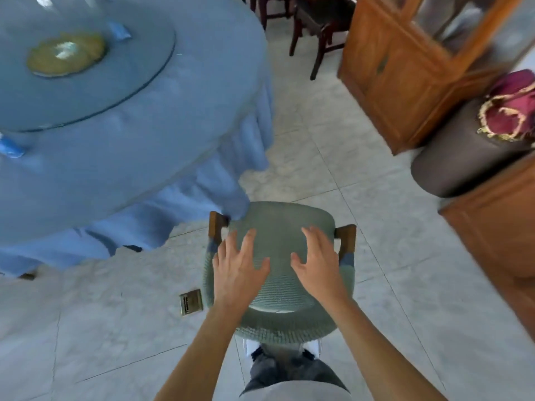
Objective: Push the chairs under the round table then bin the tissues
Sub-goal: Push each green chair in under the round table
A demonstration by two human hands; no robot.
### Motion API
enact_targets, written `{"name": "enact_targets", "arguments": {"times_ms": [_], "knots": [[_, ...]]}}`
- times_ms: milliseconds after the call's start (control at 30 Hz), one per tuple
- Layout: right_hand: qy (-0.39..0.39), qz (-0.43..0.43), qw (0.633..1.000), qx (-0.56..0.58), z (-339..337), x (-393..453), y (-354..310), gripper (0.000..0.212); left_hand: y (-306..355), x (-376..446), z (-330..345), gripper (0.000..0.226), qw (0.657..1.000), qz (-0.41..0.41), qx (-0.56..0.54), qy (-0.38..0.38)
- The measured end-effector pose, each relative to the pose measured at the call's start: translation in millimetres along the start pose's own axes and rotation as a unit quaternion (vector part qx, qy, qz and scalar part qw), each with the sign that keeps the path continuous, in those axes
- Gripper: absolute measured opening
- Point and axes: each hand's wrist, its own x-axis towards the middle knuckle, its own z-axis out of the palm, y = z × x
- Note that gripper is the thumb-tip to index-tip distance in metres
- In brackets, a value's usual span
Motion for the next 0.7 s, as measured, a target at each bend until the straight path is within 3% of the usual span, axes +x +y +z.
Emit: {"name": "enact_targets", "arguments": {"times_ms": [200,300,367,433,467,533,567,600,700], "knots": [[-0.019,0.119,0.992,-0.029,26,-48,35,0.061,-13,-44,37,0.067,0.995,-0.016,0.020,-0.097],[-0.041,0.243,0.969,-0.026,40,-78,52,0.068,-30,-69,51,0.071,0.985,-0.121,-0.029,-0.121],[-0.037,0.324,0.944,0.043,46,-92,58,0.076,-43,-80,57,0.080,0.960,-0.232,-0.093,-0.125],[-0.016,0.429,0.875,0.222,50,-99,62,0.078,-54,-86,59,0.093,0.920,-0.327,-0.173,-0.130],[-0.007,0.493,0.803,0.335,54,-102,62,0.074,-59,-88,59,0.098,0.897,-0.361,-0.222,-0.127],[-0.017,0.592,0.624,0.509,62,-106,60,0.057,-66,-88,63,0.102,0.851,-0.400,-0.322,-0.109],[-0.022,0.602,0.580,0.548,67,-109,58,0.050,-69,-87,64,0.102,0.828,-0.413,-0.365,-0.102],[-0.019,0.598,0.576,0.558,73,-111,57,0.046,-70,-86,65,0.101,0.805,-0.427,-0.399,-0.100],[0.011,0.575,0.613,0.542,85,-109,55,0.047,-72,-81,65,0.084,0.744,-0.479,-0.452,-0.112]]}}
